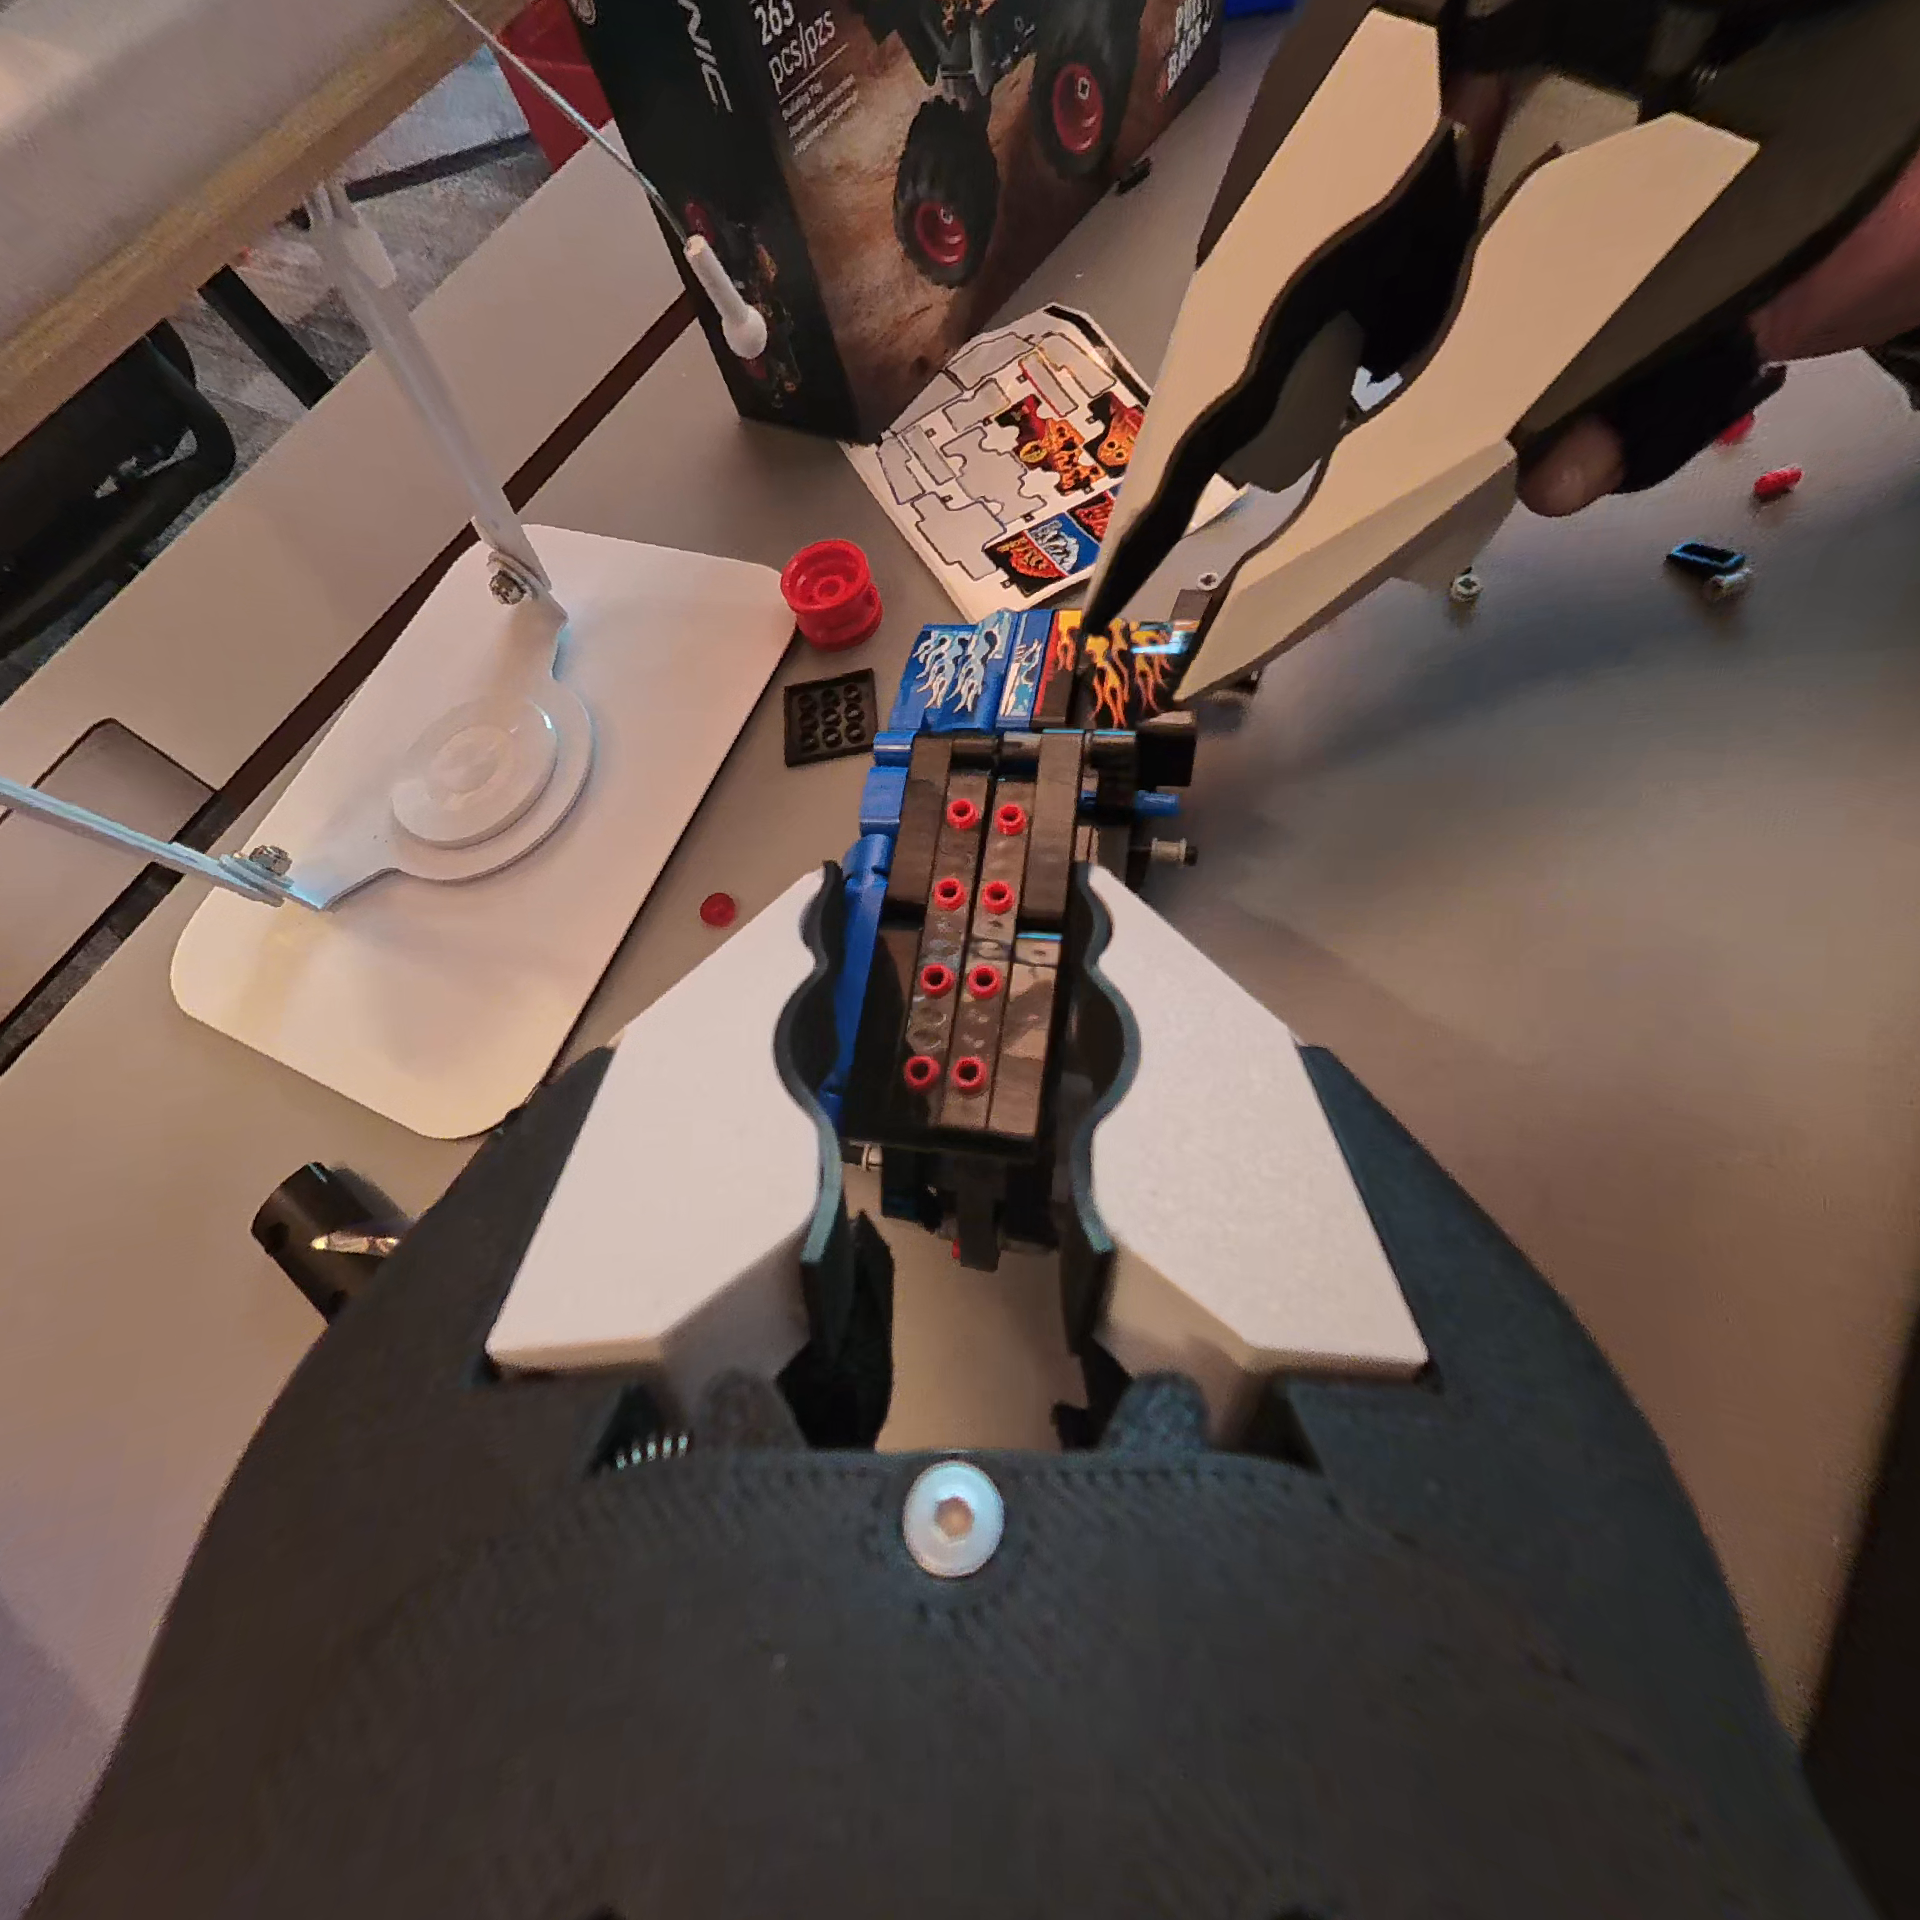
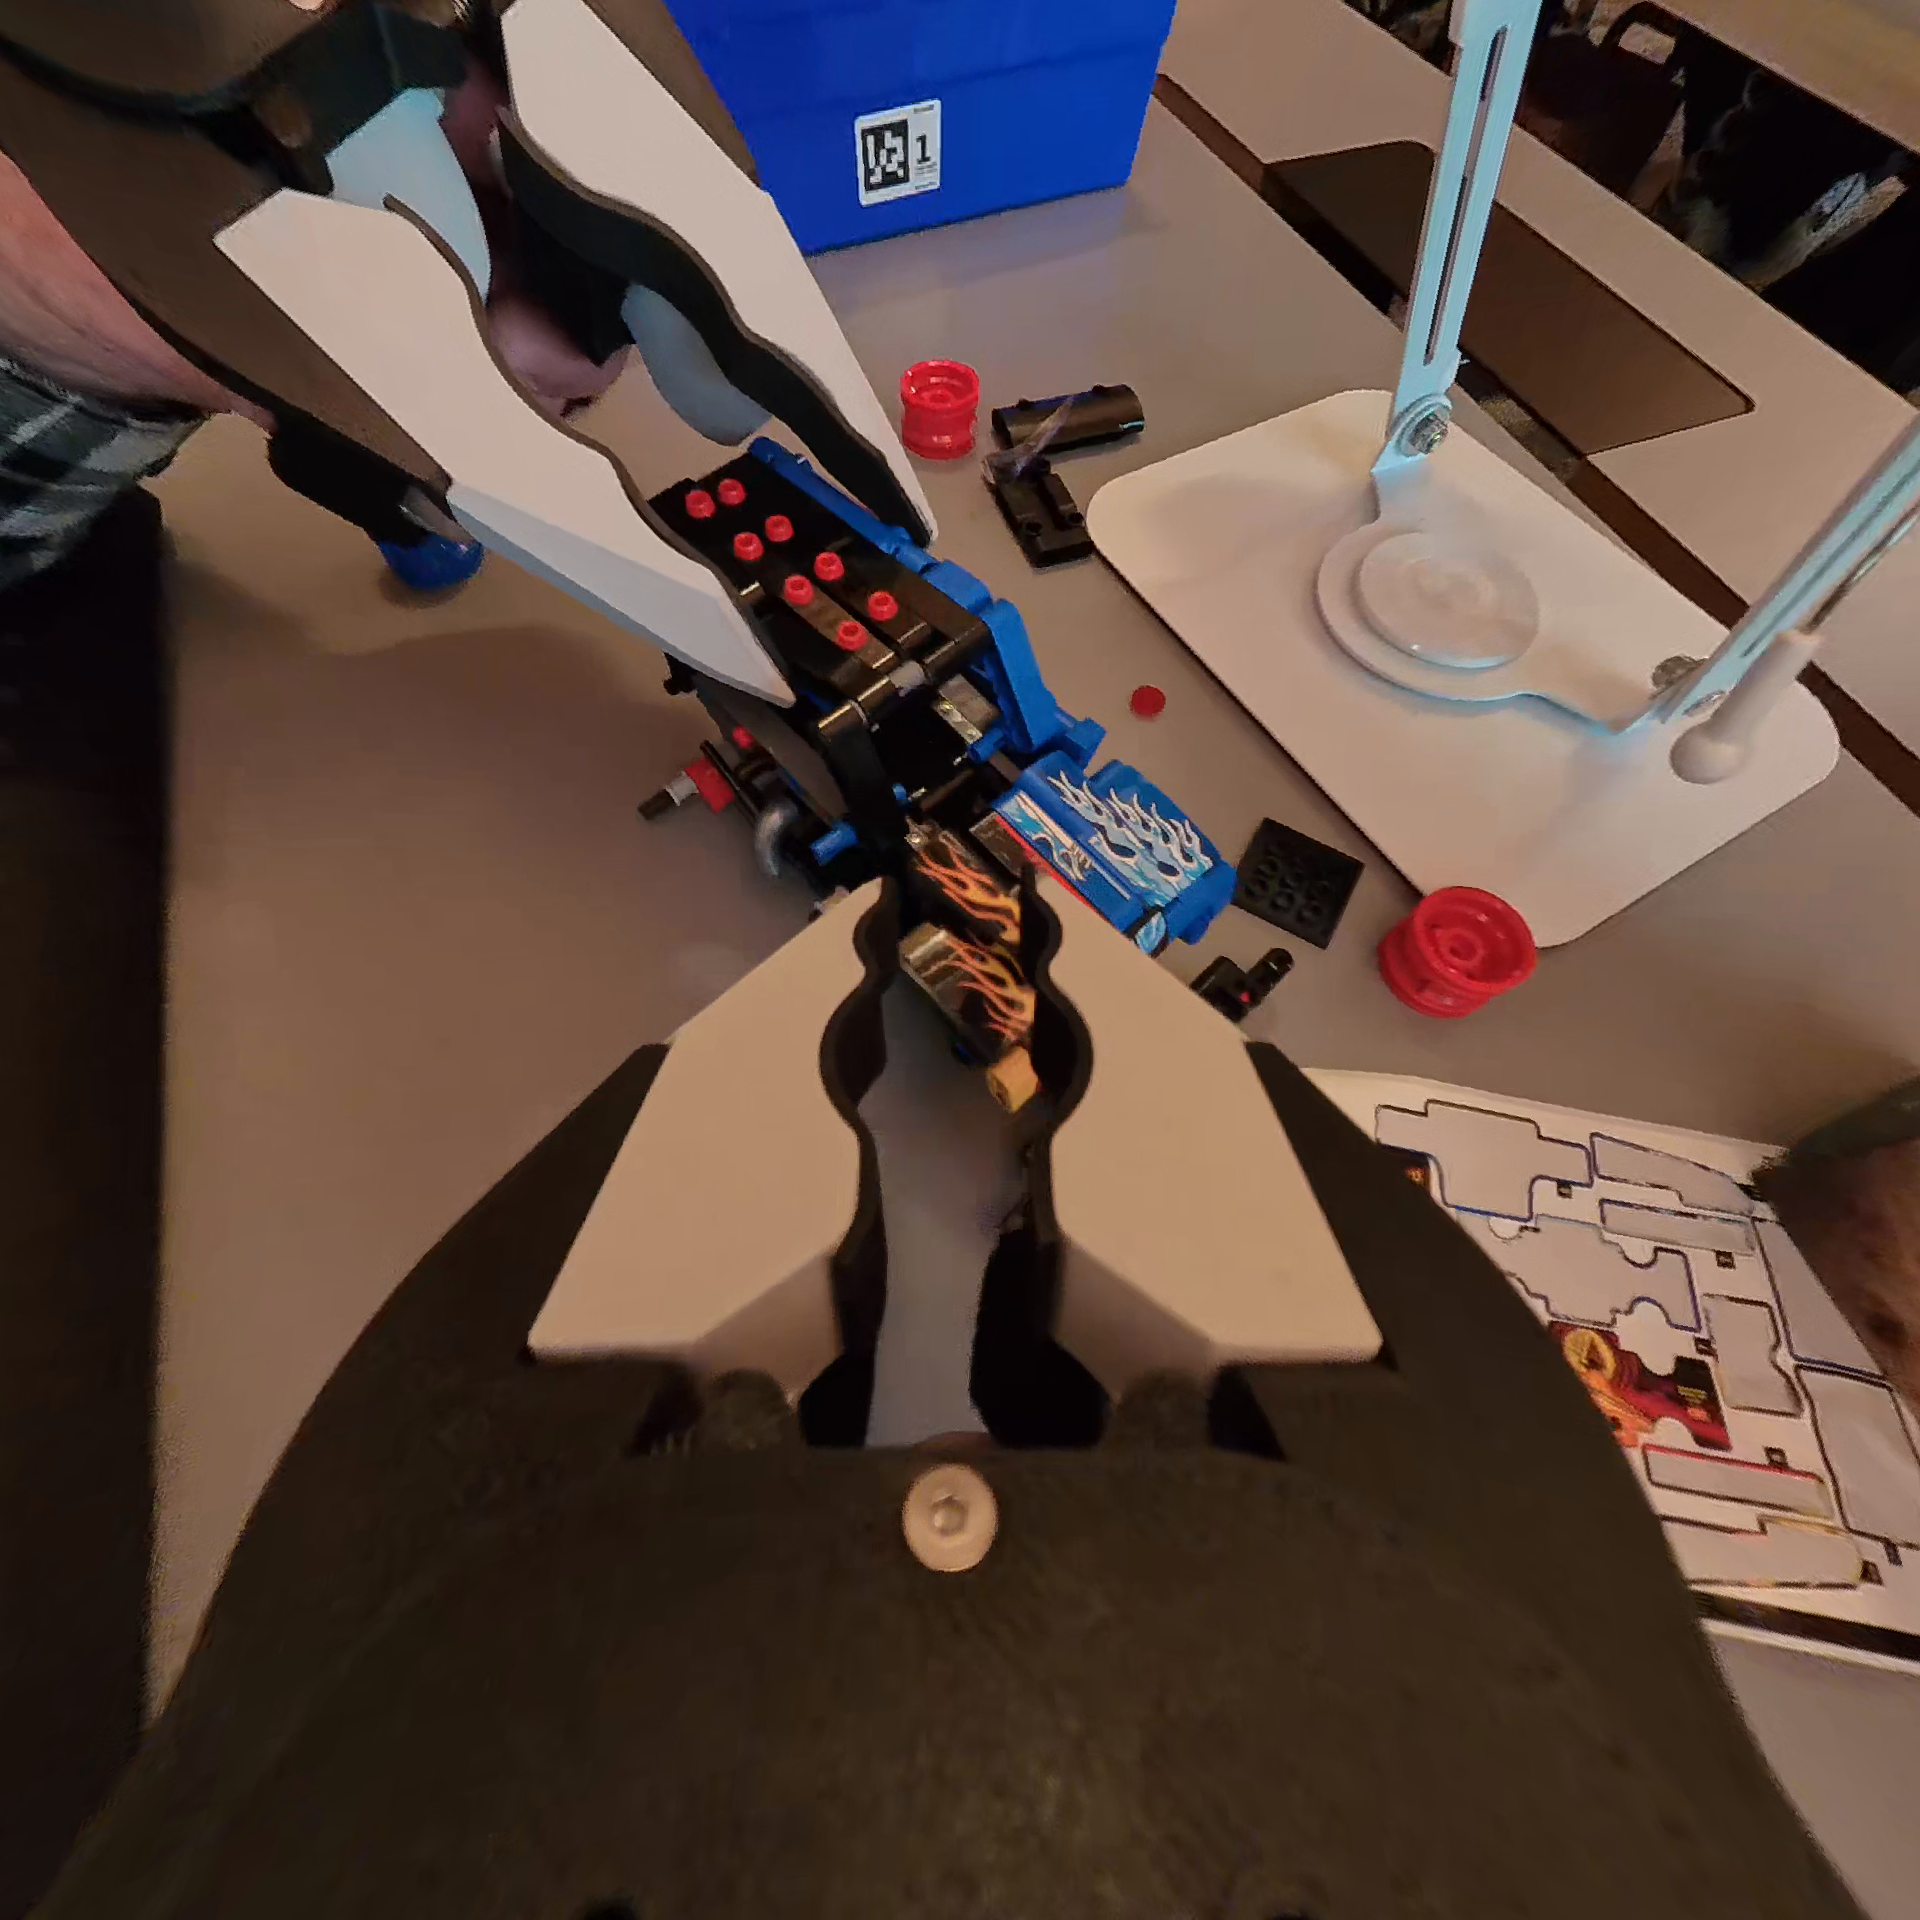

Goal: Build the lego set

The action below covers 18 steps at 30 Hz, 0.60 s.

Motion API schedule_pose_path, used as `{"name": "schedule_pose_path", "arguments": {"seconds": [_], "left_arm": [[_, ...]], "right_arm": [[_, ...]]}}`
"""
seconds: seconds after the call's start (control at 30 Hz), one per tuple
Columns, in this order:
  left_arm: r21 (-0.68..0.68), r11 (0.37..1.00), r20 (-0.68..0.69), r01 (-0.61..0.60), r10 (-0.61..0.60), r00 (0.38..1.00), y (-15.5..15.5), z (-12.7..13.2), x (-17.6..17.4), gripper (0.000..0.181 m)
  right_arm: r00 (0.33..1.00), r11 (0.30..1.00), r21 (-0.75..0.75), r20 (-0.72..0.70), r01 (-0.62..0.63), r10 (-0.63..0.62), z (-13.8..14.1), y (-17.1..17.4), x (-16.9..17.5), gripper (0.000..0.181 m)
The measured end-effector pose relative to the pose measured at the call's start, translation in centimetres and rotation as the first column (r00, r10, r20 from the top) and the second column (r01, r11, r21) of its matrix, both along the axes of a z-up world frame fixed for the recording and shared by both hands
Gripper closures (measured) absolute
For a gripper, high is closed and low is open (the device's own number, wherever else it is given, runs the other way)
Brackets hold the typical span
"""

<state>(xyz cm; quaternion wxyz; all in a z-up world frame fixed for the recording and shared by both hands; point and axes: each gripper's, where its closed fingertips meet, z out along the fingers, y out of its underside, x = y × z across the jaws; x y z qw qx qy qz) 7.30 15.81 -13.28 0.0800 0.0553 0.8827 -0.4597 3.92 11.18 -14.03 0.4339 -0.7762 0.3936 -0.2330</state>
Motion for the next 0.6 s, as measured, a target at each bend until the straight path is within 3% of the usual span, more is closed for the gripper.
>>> {"name": "schedule_pose_path", "arguments": {"seconds": [0.17,0.27,0.43,0.6], "left_arm": [[0.018,0.999,-0.029,0.043,-0.042,0.999,1.0,-0.1,-0.1,0.126],[0.05,0.997,-0.039,0.057,-0.055,0.998,1.9,-0.7,0.1,0.119],[0.044,0.998,-0.032,0.042,-0.041,0.999,2.0,-0.9,0.6,0.133],[0.047,0.998,-0.031,0.029,-0.027,0.999,1.8,-0.9,0.6,0.133]], "right_arm": [[1.0,1.0,-0.022,-0.009,-0.015,0.014,-0.6,0.2,-0.1,0.16],[1.0,1.0,-0.004,-0.022,0.009,-0.009,-0.5,-0.5,0.0,0.151],[0.999,1.0,-0.005,-0.024,0.021,-0.021,-0.8,-1.2,0.1,0.152],[0.999,0.999,0.001,-0.013,0.032,-0.032,-0.8,-1.5,0.3,0.155]]}}
